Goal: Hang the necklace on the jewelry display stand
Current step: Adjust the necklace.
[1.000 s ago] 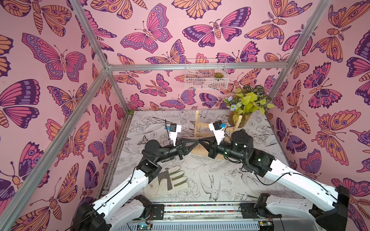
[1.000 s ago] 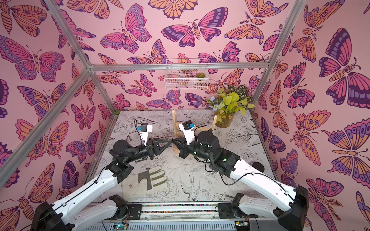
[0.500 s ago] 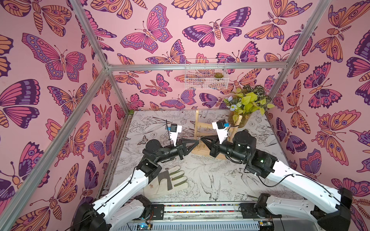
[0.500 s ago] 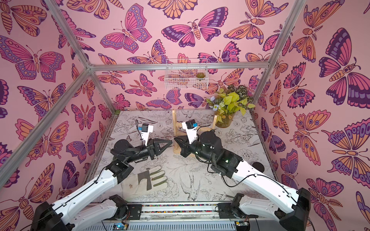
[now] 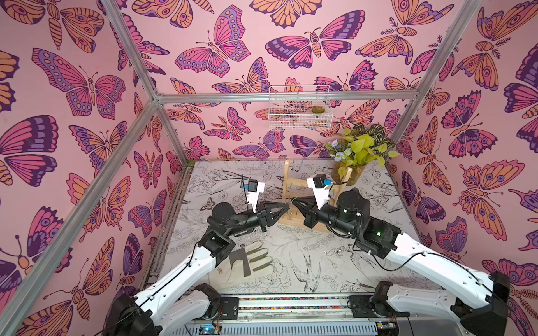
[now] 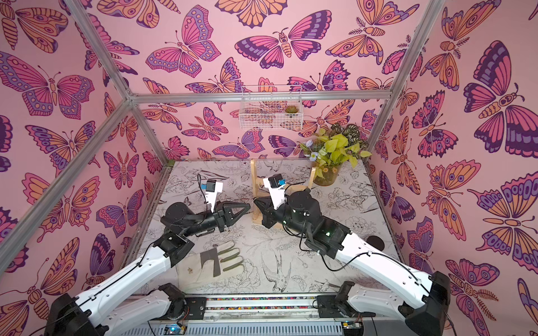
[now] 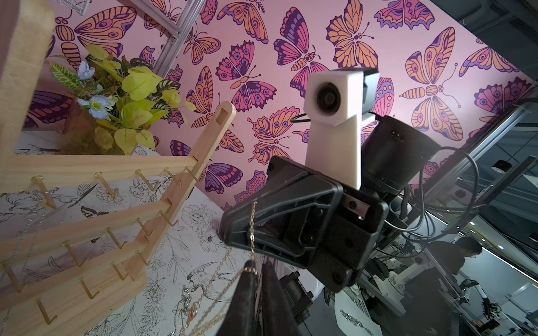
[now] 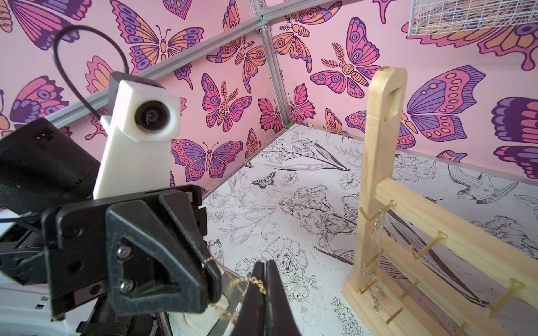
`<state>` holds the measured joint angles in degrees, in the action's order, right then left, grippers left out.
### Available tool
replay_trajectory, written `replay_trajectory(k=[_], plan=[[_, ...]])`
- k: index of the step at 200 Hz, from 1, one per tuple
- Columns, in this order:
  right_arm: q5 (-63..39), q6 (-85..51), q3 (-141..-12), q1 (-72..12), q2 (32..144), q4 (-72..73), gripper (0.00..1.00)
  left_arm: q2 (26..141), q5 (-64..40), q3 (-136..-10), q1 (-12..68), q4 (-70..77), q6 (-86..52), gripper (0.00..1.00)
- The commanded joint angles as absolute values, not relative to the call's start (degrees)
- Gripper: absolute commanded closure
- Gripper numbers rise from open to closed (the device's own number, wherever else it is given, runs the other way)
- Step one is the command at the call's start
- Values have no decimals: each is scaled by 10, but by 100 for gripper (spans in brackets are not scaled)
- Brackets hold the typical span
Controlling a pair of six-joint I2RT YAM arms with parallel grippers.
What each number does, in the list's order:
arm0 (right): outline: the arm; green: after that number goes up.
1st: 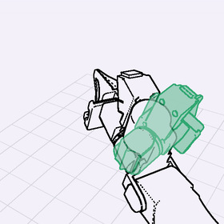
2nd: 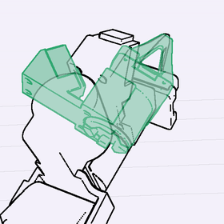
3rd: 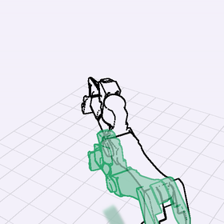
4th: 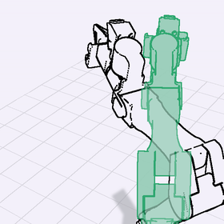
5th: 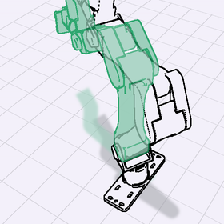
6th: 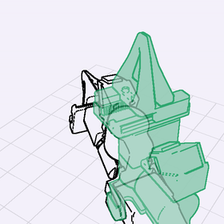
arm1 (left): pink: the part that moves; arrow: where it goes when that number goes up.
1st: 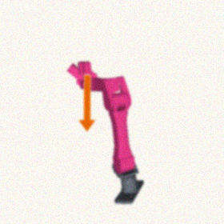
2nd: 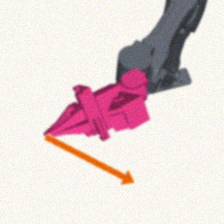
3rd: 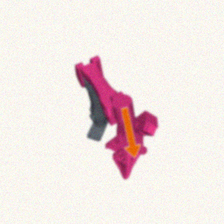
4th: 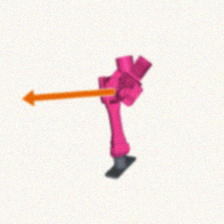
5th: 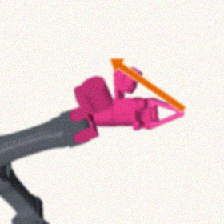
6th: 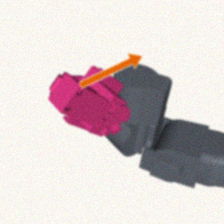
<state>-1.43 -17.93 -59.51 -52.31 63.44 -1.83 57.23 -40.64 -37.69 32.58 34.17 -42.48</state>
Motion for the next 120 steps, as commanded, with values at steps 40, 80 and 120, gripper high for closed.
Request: replay_trajectory(k=[40,80,120], plan=[[3,-162,-619,-534,631,-2,100,567,-399,-390,323,339,-416,92],[24,-157,-614,-533,622,-5,100,556,-374,-385,319,331,-409,97],[49,-132,-598,-534,611,-1,100,577,-376,-399,309,332,-402,100]])
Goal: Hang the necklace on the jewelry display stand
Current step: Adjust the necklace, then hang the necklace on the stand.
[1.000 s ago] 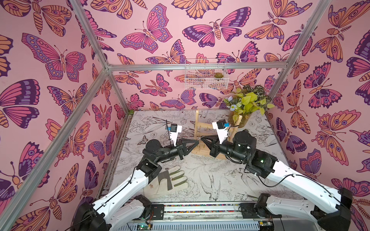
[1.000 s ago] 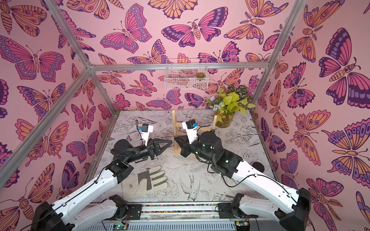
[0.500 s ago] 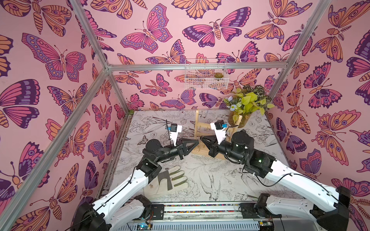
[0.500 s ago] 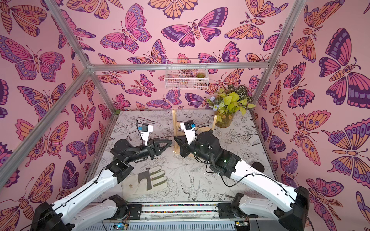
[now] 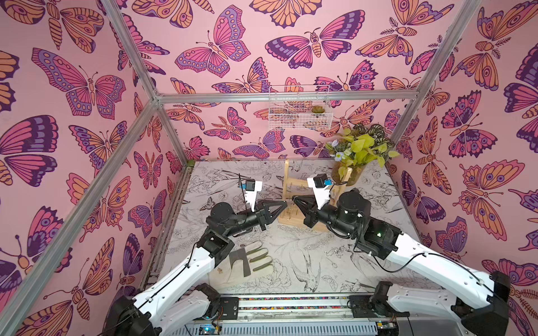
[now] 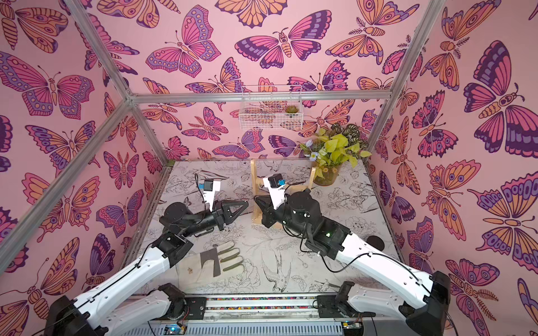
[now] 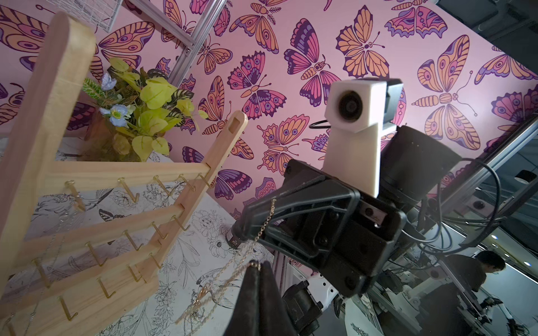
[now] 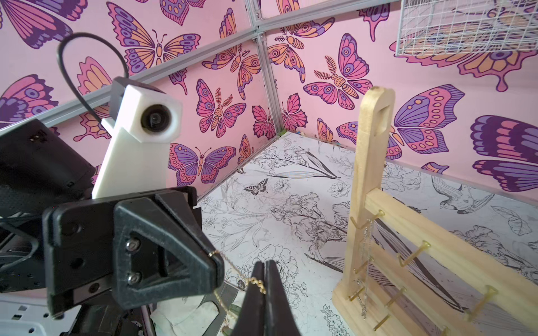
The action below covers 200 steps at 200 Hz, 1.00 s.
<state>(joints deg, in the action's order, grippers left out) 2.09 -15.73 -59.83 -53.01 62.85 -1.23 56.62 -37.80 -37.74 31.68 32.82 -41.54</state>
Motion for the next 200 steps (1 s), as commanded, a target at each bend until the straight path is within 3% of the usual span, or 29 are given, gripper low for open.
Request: replay_trajectory(k=[1,47,200], plan=[[50,-131,-598,-533,610,0,100,579,-377,-400,309,333,-401,100],[99,-85,-588,-528,594,2,100,631,-398,-439,308,352,-395,100],[24,-72,-565,-379,581,-11,100,791,-471,-522,330,390,-422,100]])
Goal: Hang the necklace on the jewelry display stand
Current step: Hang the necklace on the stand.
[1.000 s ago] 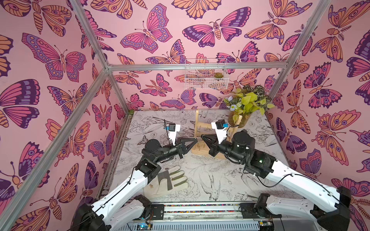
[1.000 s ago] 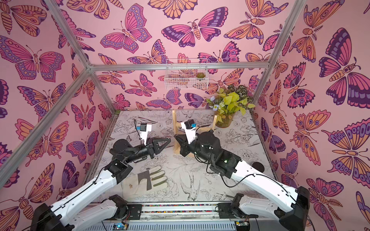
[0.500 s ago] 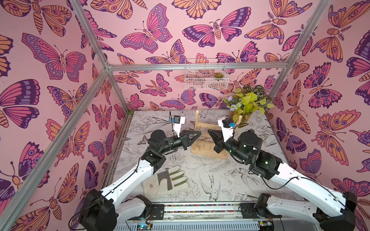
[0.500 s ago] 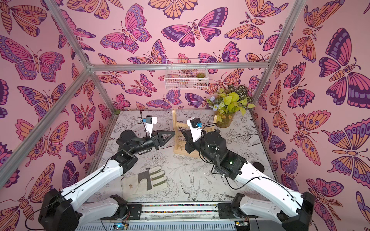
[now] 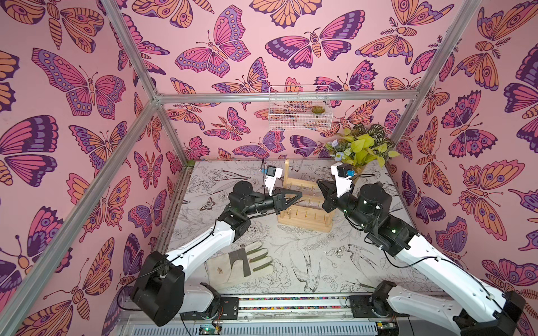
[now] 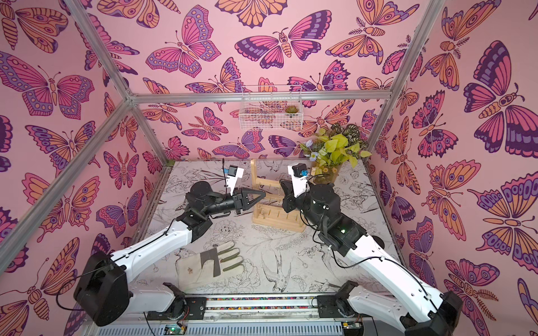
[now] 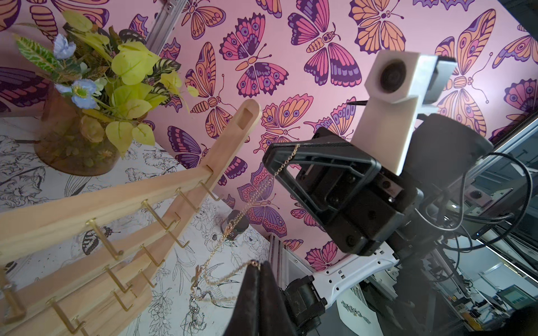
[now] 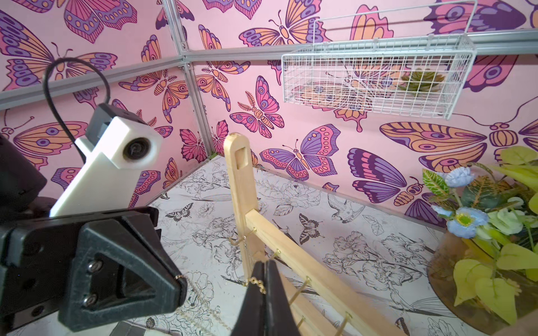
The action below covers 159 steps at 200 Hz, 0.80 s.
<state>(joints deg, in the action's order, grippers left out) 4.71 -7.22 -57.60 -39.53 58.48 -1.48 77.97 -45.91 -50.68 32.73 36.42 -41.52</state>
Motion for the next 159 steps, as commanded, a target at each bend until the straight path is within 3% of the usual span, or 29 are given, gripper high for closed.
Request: replay_trajectory(k=[1,159], plan=[[23,-71,-565,-379,581,-10,100,792,-471,-522,330,391,-422,100],[-21,-62,-559,-324,597,31,99,828,-468,-569,319,399,-416,100]])
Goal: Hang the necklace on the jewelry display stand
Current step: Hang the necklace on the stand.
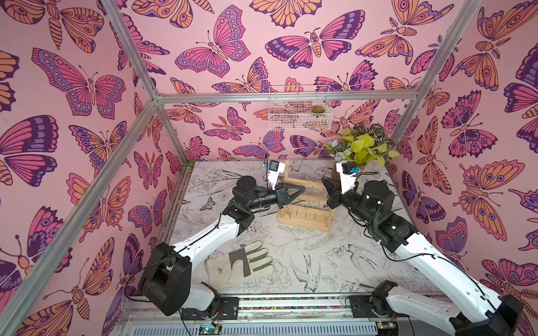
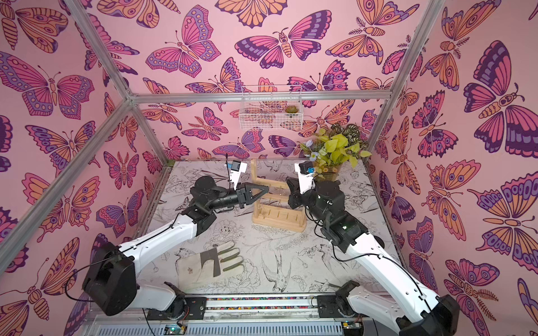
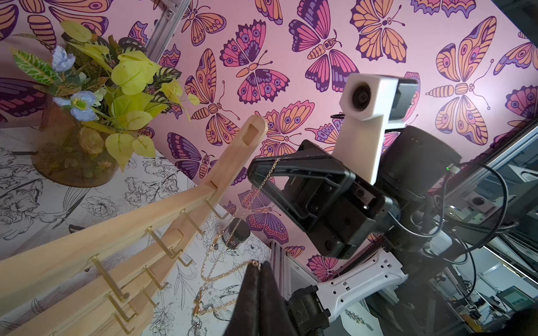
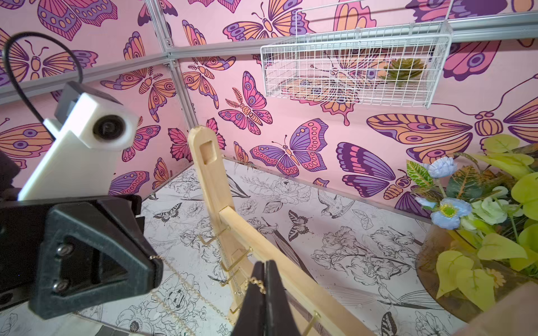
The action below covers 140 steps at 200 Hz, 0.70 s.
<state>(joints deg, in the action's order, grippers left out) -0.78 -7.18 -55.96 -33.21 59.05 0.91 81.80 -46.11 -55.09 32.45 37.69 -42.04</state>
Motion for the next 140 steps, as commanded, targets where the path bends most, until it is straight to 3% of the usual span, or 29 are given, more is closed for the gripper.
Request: replay_trajectory(k=[1,140], plan=[[-21,-62,-559,-324,597,31,99,828,-468,-570,319,399,-416,100],[-34,-62,-553,-305,620,54,99,860,-467,-580,305,433,-433,100]])
